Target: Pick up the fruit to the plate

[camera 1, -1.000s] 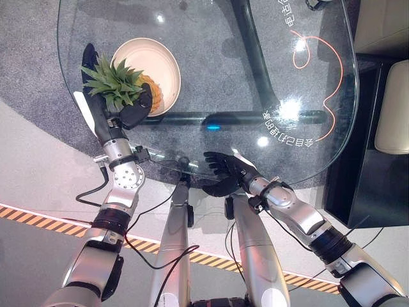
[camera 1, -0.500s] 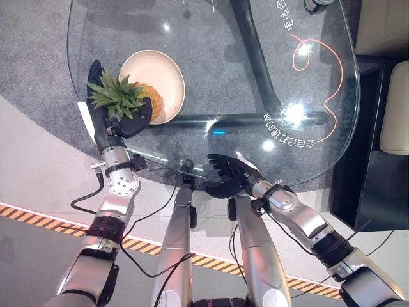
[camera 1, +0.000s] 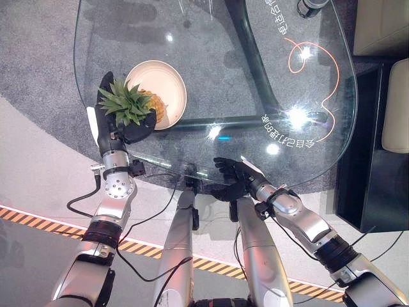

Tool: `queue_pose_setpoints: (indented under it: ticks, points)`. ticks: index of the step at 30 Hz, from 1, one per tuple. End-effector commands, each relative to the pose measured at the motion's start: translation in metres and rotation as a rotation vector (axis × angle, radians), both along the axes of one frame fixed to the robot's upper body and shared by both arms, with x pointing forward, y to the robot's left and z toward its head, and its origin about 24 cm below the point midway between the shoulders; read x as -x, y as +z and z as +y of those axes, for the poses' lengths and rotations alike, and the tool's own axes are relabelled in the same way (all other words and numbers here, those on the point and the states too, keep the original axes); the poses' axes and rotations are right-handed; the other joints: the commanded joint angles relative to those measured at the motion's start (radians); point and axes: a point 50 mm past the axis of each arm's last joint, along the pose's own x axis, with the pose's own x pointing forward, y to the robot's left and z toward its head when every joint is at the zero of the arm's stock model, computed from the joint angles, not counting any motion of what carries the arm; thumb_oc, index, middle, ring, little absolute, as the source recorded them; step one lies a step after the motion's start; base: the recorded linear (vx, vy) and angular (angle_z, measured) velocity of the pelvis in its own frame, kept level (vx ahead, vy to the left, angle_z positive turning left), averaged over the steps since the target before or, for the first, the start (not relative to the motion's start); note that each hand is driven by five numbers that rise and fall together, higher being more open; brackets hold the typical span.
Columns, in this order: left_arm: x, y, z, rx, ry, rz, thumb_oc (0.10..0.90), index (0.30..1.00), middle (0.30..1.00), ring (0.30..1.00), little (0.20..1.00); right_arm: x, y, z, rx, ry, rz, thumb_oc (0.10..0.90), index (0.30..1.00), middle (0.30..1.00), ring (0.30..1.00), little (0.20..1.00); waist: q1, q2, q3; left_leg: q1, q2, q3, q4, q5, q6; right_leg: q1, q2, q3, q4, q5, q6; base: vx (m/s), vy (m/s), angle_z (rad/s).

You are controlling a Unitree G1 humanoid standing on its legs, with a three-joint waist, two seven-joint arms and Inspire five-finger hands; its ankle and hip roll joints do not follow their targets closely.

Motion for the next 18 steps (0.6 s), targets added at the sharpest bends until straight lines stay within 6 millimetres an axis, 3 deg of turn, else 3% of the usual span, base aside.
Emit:
queue_pose_setpoints:
  ticks: [1,9,18]
  points:
    - [0.010,0.008,0.010,0.049,0.005,-0.069,0.800,0.900,0.900,0.900,0.900,0.019,0.012,0.013,-0.083,0.083,-0.087,0.800,0.900,0.900,0.900,0.900,-0.039,0.050,-0.027,-0.004,-0.056,-0.019,0.074,-0.042,0.017,0.076,-0.006,-0.044,-0.109,0.022,0.027,0.00,0.000,0.00]
    - [0.017,-0.010,0.013,0.120,0.000,-0.016,0.800,0.900,0.900,0.900,0.900,0.021,0.009,0.010,-0.079,0.079,-0.083,0.800,0.900,0.900,0.900,0.900,-0.036,0.059,-0.027,0.019,-0.055,-0.020,0.063,-0.039,0.018,0.095,-0.008,-0.043,-0.110,0.017,0.025,0.00,-0.002,-0.02]
    - [0.026,-0.015,0.023,0.142,0.016,-0.012,0.800,0.900,0.900,0.900,0.900,0.021,0.007,0.004,-0.074,0.064,-0.078,0.800,0.900,0.900,0.900,0.900,-0.028,0.063,-0.027,0.094,-0.056,-0.029,0.042,-0.039,0.018,0.170,-0.008,-0.045,-0.119,0.000,0.017,0.00,0.000,0.00]
